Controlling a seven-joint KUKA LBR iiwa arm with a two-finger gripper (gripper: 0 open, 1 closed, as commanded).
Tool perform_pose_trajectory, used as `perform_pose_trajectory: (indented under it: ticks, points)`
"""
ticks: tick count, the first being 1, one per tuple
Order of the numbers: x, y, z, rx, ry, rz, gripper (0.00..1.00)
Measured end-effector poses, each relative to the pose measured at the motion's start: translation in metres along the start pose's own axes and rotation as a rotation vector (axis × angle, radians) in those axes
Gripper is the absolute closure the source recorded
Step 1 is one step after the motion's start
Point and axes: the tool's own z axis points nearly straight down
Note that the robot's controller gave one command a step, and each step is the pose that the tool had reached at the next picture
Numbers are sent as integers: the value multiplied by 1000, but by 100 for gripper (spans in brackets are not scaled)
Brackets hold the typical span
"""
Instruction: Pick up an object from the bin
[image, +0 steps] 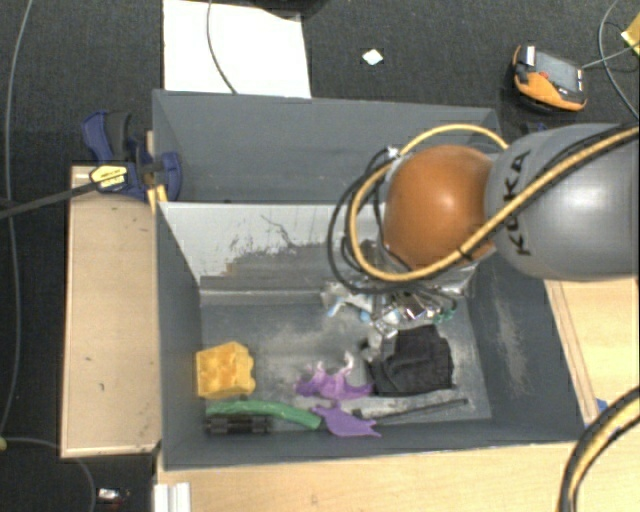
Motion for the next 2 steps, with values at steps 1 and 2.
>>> perform_pose_trajectory:
  ticks: [1, 2]
  points:
    - [81, -86, 26, -2, 28, 150, 0]
    - [81, -53, 54, 2, -13, 66, 0]
